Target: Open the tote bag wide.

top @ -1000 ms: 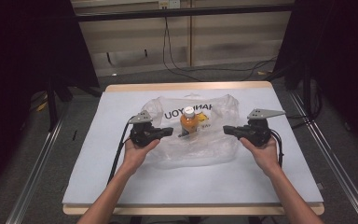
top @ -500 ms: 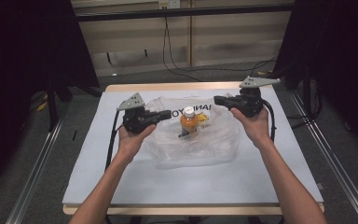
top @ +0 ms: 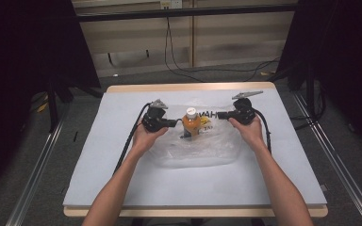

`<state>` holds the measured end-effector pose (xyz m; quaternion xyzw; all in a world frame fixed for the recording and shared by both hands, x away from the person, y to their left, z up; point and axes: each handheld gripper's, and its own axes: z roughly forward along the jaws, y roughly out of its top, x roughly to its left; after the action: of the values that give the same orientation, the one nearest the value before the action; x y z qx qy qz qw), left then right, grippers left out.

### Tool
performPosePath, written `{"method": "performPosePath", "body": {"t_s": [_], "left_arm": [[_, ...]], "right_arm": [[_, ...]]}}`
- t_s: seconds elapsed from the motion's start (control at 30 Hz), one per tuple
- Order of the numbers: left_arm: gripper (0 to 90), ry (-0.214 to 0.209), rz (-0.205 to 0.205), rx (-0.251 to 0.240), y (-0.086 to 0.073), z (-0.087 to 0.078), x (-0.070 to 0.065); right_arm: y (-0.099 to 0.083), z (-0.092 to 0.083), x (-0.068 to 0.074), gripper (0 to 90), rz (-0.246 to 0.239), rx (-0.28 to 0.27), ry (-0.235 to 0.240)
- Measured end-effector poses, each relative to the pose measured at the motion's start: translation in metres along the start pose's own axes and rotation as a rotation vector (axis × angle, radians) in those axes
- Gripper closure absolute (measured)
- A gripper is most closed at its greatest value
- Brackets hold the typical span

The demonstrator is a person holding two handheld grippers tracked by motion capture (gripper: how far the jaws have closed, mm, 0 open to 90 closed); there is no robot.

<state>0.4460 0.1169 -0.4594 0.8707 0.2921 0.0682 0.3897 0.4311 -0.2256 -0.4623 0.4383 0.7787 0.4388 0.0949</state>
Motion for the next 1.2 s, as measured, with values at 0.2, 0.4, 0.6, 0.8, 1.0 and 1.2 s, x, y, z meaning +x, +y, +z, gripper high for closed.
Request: {"method": "performPosePath", "body": {"t_s": [0.2,0.4,0.6,0.8,1.0,1.2], "left_arm": [[90.0,0.014,-0.05,0.066,-0.027,-0.003,0.017],[90.0,0.039,-0.067,0.09,-0.04,-0.02,0.03],[90.0,0.082,-0.068,0.115,-0.052,-0.038,0.04],[90.0,0.088,-0.07,0.123,-0.057,-0.045,0.044],[90.0,0.067,-0.084,0.105,-0.058,-0.046,0.041],[90.0,-0.002,-0.087,-0.009,-0.059,-0.054,0.03]], "right_arm": [[-0.024,0.004,-0.004,90.0,-0.012,0.108,0.013],[-0.034,-0.007,-0.004,90.0,-0.055,0.167,0.021],[-0.042,-0.025,-0.008,90.0,-0.108,0.202,0.01],[-0.051,-0.044,-0.014,90.0,-0.134,0.216,-0.035],[-0.054,-0.048,-0.012,90.0,-0.131,0.212,-0.062],[-0.045,-0.05,-0.007,90.0,-0.106,0.154,-0.017]]}}
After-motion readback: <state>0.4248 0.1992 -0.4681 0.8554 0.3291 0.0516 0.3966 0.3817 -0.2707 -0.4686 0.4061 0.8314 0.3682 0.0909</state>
